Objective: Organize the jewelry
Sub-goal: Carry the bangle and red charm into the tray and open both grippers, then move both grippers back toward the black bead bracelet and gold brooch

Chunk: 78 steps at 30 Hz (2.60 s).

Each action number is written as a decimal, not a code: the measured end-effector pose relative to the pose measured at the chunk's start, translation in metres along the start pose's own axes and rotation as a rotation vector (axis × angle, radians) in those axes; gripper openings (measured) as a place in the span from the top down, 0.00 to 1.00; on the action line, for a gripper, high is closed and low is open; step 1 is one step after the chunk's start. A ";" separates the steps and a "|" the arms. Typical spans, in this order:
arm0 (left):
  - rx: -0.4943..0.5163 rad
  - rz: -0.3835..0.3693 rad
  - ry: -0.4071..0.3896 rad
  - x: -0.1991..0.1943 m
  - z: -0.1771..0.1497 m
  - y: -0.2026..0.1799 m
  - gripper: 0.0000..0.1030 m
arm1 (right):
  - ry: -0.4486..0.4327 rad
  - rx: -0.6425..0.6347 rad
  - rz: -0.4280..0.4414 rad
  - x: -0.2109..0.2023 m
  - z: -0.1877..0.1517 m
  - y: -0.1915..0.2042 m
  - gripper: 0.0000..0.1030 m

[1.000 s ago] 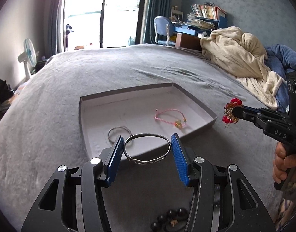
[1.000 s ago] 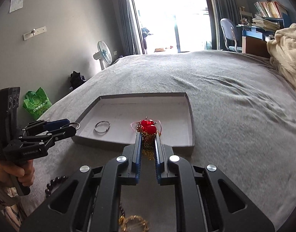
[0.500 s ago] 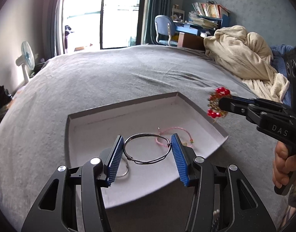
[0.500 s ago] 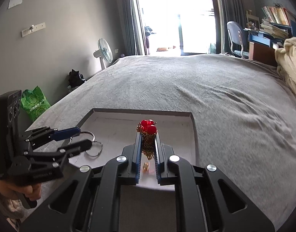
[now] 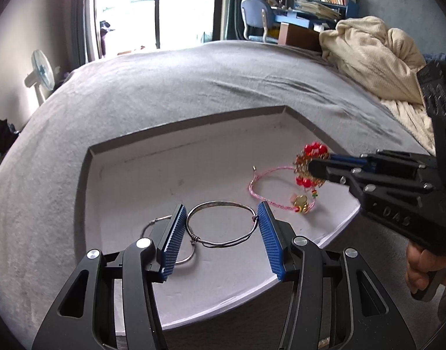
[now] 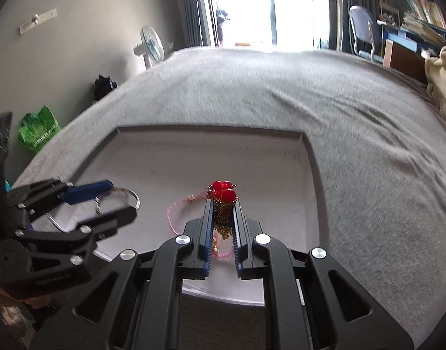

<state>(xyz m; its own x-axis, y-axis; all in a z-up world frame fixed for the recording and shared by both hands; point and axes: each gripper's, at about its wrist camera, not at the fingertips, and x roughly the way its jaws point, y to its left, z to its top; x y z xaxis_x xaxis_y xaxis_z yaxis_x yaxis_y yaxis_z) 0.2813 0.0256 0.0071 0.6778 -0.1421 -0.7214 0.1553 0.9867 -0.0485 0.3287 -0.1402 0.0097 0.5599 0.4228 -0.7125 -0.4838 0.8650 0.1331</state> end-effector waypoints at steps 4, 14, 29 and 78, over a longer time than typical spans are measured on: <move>0.012 0.010 0.029 0.006 0.000 -0.001 0.49 | 0.039 -0.010 -0.006 0.010 -0.006 -0.001 0.89; 0.022 0.023 0.033 0.003 -0.001 -0.002 0.29 | 0.040 -0.014 -0.005 0.007 -0.011 0.000 0.75; -0.001 0.055 -0.041 -0.042 -0.009 0.015 0.10 | -0.074 0.027 0.005 -0.041 -0.025 0.001 0.33; -0.111 0.011 -0.129 -0.118 -0.139 0.001 0.07 | -0.206 0.125 -0.038 -0.125 -0.137 0.009 0.05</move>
<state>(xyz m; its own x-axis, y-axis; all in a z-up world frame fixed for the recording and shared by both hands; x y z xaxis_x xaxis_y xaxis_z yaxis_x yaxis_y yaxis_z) 0.1018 0.0547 -0.0040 0.7669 -0.1332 -0.6278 0.0720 0.9899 -0.1221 0.1618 -0.2224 0.0057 0.7076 0.4245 -0.5649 -0.3801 0.9026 0.2022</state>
